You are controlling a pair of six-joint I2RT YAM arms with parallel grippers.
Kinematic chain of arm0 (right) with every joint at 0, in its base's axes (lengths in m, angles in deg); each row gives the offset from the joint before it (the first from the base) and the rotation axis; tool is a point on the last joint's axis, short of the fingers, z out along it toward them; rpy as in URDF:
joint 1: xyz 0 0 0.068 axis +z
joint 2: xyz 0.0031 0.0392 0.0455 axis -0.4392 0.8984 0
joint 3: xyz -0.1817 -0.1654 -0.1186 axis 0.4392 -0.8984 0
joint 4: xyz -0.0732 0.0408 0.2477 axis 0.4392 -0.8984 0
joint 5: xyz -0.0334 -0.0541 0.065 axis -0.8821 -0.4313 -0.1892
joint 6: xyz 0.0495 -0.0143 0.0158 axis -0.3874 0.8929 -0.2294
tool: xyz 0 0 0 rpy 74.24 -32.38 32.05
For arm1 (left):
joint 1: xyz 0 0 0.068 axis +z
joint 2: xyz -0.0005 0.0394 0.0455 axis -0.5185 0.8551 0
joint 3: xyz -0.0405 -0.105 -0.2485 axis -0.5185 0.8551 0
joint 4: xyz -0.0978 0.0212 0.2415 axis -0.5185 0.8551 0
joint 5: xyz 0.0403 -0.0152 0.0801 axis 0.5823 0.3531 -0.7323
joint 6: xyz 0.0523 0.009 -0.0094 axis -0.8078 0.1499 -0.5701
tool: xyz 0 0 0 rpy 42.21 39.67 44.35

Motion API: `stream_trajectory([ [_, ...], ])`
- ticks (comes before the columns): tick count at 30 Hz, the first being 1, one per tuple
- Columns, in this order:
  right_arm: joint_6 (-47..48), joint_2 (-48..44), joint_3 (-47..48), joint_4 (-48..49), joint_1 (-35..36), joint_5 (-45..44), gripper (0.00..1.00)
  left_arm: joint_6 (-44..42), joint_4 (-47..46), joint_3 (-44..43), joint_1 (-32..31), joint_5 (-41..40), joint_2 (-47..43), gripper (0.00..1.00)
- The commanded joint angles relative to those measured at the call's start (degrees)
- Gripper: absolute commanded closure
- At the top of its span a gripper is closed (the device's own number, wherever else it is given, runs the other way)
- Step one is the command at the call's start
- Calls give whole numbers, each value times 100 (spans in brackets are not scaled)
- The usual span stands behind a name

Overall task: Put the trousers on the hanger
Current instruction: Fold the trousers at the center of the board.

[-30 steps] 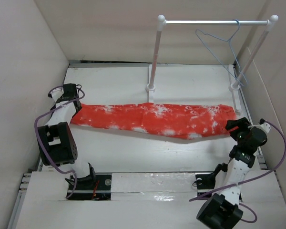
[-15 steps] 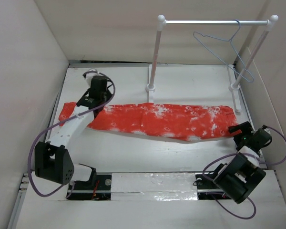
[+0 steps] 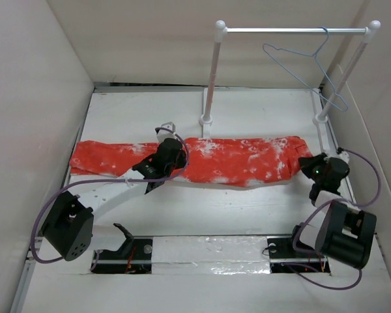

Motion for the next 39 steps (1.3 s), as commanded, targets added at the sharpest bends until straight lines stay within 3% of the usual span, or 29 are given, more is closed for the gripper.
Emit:
stream_trajectory([
  [1,191,-923,-109,303,1279,-98,100,100,-554,520,-14,-421,-533,100],
  [2,262,-1222,-92,92,2101,-327,100,100,-624,644,-14,-474,-603,100],
  [6,481,-2664,424,-1129,3494,-1505,100,91,-722,1049,-14,-737,-710,100],
  [9,833,-3368,1084,-2035,3909,-2059,100,223,-774,1277,-14,-685,-578,100],
  [13,1455,-3440,2576,-2975,4445,-2376,100,512,-1195,1839,-145,-439,-551,100],
  [18,1791,-3229,3493,-3425,4561,-2614,100,900,-1556,2069,-978,-588,-263,100],
  [23,1941,-3299,3951,-3706,4561,-2403,100,1093,-1512,1411,-1411,-930,616,100],
  [30,2283,-3230,4855,-4260,4561,-2123,100,1085,-1873,260,-2210,-650,2275,100],
  [36,2336,-2694,5594,-4260,4623,-1384,100,795,-1856,-1769,-2992,-228,3788,100],
  [39,2424,-2221,5849,-4260,4868,-1340,100,637,-1426,-2439,-3134,-342,3940,100],
])
